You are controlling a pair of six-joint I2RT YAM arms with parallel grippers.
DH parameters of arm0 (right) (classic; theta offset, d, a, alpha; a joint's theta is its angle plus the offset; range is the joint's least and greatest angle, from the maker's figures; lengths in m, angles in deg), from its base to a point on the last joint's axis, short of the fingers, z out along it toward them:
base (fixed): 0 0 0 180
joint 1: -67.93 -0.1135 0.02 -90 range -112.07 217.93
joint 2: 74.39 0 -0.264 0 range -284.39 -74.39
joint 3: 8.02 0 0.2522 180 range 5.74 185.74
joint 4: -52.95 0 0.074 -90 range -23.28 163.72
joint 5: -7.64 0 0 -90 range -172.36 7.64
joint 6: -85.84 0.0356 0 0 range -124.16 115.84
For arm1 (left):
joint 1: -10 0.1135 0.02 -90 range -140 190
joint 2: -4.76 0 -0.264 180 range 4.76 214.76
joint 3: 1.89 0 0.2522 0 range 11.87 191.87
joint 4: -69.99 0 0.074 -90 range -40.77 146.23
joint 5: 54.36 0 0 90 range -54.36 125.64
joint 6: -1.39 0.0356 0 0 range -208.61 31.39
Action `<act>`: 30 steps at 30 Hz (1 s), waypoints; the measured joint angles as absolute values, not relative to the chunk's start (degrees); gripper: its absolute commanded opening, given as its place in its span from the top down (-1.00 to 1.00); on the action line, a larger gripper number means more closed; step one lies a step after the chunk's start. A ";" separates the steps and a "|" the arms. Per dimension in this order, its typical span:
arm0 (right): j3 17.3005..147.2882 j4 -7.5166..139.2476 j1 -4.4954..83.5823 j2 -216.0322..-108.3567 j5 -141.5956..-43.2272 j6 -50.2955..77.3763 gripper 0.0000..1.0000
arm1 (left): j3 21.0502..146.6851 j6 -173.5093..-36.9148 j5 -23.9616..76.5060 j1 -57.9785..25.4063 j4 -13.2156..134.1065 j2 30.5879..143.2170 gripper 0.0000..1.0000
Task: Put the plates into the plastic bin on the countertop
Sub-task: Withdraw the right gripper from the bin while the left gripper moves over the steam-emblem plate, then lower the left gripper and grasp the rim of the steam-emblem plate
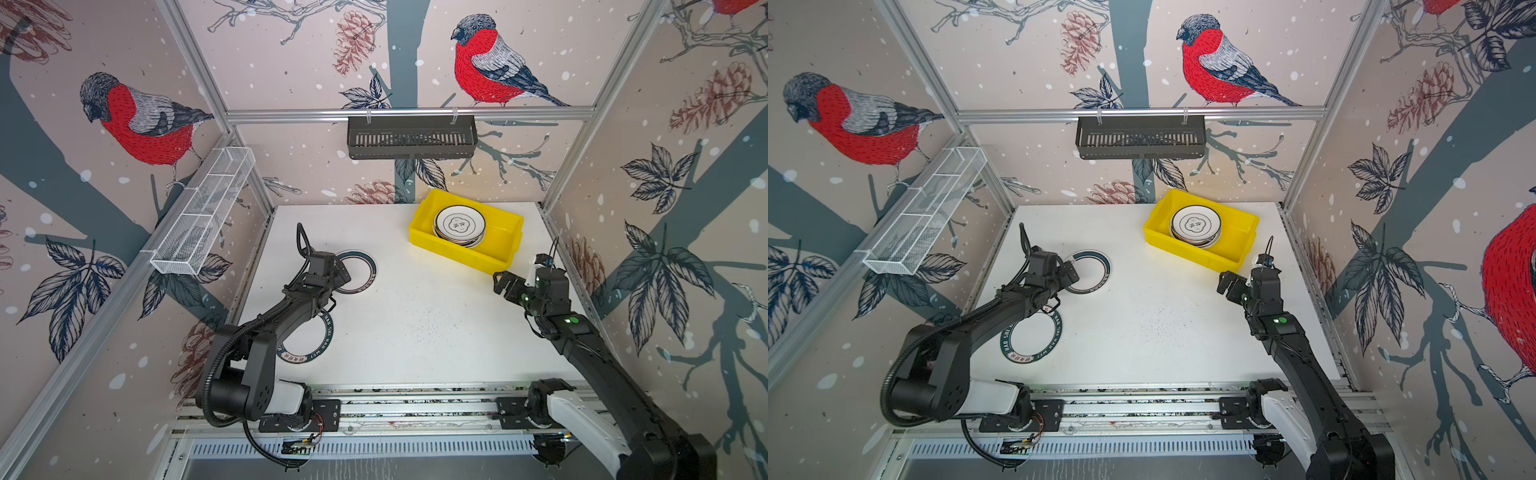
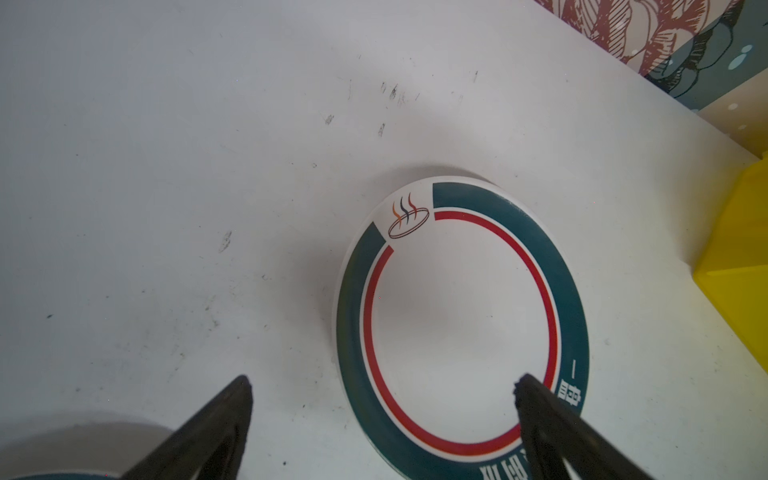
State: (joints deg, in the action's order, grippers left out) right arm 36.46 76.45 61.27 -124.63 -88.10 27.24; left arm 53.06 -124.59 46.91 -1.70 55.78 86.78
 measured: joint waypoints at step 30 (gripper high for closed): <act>35.00 77.46 63.15 -123.63 -94.28 28.96 -0.99 | 56.34 -127.19 35.79 4.64 63.01 101.40 0.02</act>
State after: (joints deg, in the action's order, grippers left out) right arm 35.00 77.46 63.15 -123.63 -94.28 28.96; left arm 56.34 -127.19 35.79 4.64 63.01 101.40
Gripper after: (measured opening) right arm 0.996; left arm 0.527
